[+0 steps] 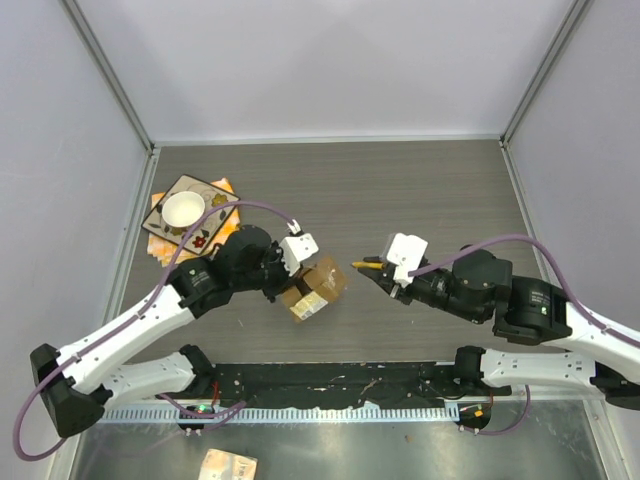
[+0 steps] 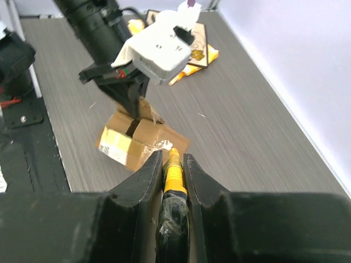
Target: Unpack the express box
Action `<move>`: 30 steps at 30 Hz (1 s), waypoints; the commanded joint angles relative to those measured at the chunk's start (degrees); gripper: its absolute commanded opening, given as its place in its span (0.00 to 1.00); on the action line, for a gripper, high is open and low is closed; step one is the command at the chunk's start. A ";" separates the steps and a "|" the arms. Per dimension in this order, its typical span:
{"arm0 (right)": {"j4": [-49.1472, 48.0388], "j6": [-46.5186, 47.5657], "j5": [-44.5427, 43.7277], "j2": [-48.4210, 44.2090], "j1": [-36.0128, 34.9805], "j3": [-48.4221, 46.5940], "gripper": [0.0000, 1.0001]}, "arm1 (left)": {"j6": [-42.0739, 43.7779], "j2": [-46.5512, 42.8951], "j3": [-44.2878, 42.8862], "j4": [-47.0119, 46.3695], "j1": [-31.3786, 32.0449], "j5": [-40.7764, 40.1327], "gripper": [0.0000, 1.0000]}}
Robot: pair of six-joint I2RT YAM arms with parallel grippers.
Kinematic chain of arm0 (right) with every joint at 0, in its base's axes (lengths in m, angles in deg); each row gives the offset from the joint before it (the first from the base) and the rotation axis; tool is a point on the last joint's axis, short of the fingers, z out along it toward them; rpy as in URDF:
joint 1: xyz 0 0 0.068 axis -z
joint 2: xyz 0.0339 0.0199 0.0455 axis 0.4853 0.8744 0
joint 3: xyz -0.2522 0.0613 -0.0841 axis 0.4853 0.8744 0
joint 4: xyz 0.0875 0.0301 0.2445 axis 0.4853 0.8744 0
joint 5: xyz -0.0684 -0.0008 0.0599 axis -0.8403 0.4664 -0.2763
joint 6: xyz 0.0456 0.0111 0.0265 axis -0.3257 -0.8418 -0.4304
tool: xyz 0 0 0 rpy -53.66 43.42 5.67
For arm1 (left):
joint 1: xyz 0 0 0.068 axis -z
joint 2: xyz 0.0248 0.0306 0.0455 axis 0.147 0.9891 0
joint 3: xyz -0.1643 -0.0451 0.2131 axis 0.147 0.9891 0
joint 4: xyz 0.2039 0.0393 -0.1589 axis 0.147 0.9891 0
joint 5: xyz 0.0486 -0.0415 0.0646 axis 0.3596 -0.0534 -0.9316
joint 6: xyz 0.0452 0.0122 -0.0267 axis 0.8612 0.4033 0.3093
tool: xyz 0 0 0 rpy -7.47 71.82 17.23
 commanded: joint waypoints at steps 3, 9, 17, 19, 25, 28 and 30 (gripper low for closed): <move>-6.80 -5.71 -8.31 -0.97 0.22 4.61 0.01 | -10.09 8.09 -6.72 11.01 -5.12 -4.01 0.00; -13.56 -14.94 -12.01 0.08 0.31 13.21 0.01 | -19.92 19.78 -17.10 19.55 -18.13 7.49 0.00; -24.37 -24.44 -12.98 6.49 0.48 20.00 0.01 | -34.24 28.23 -15.54 19.39 -32.02 22.17 0.00; -27.01 -24.44 -12.37 8.85 0.39 20.88 0.01 | -36.44 28.33 -13.43 17.19 -34.39 23.85 0.00; -43.07 -20.32 -4.38 13.52 0.48 23.87 0.01 | -44.88 26.13 -3.93 6.21 -37.56 27.11 0.00; -47.23 -17.33 -1.64 16.95 0.48 23.70 0.01 | -46.38 26.21 -2.69 4.27 -38.53 27.90 0.00; -48.64 -14.52 -1.38 20.37 0.48 21.69 0.01 | -46.38 27.62 -3.04 4.17 -38.79 27.99 0.00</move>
